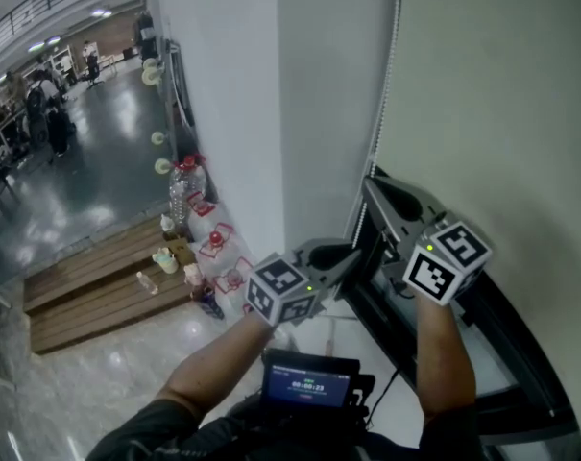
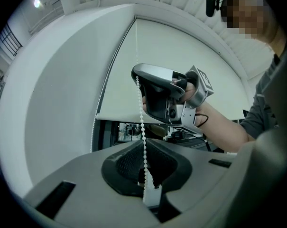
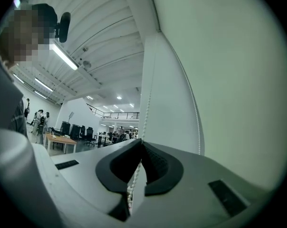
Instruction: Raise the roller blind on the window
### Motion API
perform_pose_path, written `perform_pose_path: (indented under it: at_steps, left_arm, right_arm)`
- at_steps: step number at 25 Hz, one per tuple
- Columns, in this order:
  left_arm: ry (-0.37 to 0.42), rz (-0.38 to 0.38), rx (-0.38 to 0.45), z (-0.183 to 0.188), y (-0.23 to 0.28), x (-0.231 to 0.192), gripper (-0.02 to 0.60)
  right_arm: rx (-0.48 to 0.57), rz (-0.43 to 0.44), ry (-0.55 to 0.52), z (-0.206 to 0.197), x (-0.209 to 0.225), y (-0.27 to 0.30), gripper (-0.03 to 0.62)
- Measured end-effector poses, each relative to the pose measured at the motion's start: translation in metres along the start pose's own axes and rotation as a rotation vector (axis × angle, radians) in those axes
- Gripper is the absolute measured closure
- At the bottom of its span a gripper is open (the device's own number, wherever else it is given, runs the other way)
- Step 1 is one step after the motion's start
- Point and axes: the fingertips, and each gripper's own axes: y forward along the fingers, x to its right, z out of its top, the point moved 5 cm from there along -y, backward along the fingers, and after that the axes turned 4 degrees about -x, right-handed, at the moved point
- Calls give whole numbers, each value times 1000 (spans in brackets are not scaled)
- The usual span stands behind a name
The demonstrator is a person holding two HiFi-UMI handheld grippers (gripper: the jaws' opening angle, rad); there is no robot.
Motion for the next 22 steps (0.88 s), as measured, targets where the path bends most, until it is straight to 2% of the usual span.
perform_pose_path:
  at_steps: [5, 13, 22]
  left_arm:
    - [10, -7, -19, -4, -1, 6, 566]
    - [-42, 4, -98, -47, 1, 5, 566]
    - [-57, 5, -174, -90, 5, 2, 566]
  right_arm:
    - [-22, -6, -10, -8, -7, -2, 589]
    - [-94, -14, 44, -52, -9, -5, 589]
    - [-149, -27, 83, -95, -13, -7, 588]
